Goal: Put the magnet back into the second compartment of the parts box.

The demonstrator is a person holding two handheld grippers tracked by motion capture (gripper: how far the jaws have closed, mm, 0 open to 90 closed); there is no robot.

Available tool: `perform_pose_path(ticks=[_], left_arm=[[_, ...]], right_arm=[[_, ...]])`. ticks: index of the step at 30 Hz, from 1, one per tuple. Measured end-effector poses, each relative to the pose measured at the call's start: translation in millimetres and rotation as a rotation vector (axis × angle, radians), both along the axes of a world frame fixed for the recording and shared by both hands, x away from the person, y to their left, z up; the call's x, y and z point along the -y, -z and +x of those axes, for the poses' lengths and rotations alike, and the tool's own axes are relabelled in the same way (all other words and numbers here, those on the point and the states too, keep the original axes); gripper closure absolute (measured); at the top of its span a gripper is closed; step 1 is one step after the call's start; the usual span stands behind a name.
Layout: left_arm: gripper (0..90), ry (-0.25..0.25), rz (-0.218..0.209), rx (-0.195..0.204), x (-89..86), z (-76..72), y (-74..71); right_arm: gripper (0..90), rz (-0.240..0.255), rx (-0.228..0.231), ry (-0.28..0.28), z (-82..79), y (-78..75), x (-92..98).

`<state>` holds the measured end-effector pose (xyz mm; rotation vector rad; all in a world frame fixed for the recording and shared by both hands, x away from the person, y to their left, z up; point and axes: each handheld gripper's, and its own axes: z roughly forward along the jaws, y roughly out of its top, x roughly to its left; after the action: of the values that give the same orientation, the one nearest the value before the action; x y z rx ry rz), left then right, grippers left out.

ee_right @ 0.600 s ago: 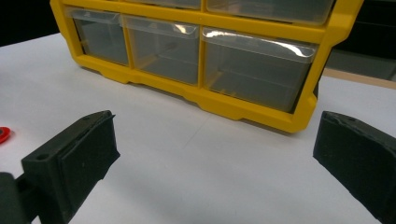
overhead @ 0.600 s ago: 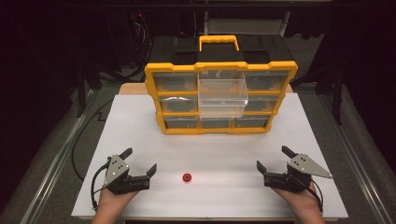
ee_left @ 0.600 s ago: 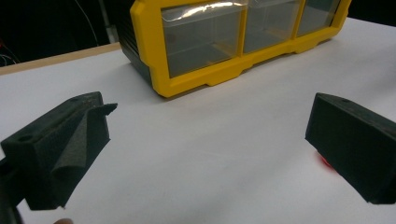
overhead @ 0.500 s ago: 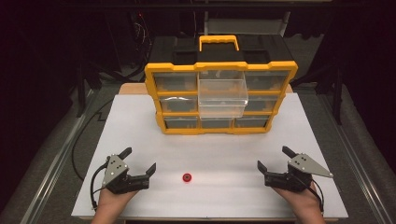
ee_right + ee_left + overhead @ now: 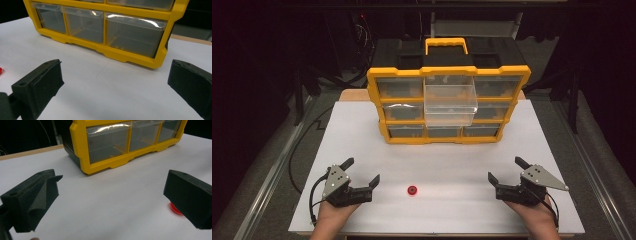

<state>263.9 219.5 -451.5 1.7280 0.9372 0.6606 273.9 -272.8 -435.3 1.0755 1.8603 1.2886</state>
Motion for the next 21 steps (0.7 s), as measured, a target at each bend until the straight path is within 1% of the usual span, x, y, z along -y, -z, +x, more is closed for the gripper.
perform_pose_path(ticks=[4, 6, 8, 14, 16, 17, 18, 19, 21], left_arm=[[0.6, -0.004, -0.008, -0.003, -1.7, 0.9, 0.1], [0.4, 0.0, -0.039, 0.002, -3.0, 1.4, -0.1], [0.4, -0.002, -0.047, -0.001, -3.7, 1.9, -0.2], [0.4, 0.001, -0.044, 0.0, -3.0, 2.1, 0.1], [0.4, 0.002, -0.043, 0.001, -2.7, 1.9, 0.1], [0.4, 0.002, -0.043, 0.0, -2.5, 1.8, 0.1], [0.4, 0.002, -0.042, -0.001, -2.5, 1.8, 0.1], [0.4, 0.001, -0.036, -0.003, -2.6, 1.8, 0.1], [0.4, -0.002, -0.036, -0.003, -2.5, 2.1, 0.3]], right_arm=[[0.2, -0.007, 0.002, -0.003, 0.3, 0.3, -0.6], [0.2, -0.015, 0.003, -0.001, 0.7, 0.6, -0.9], [0.2, -0.015, 0.002, -0.002, 0.9, 0.8, -1.0], [0.2, -0.031, -0.003, -0.006, 1.6, 1.6, -2.7], [0.2, -0.041, -0.013, -0.005, 2.1, 2.7, -4.0], [0.2, -0.042, -0.023, -0.014, 2.7, 3.3, -5.1], [0.2, -0.042, -0.023, -0.014, 2.7, 3.3, -5.1], [0.2, -0.052, -0.029, -0.013, 3.0, 3.6, -5.9], [0.2, -0.051, -0.034, -0.018, 3.6, 4.1, -6.4]])
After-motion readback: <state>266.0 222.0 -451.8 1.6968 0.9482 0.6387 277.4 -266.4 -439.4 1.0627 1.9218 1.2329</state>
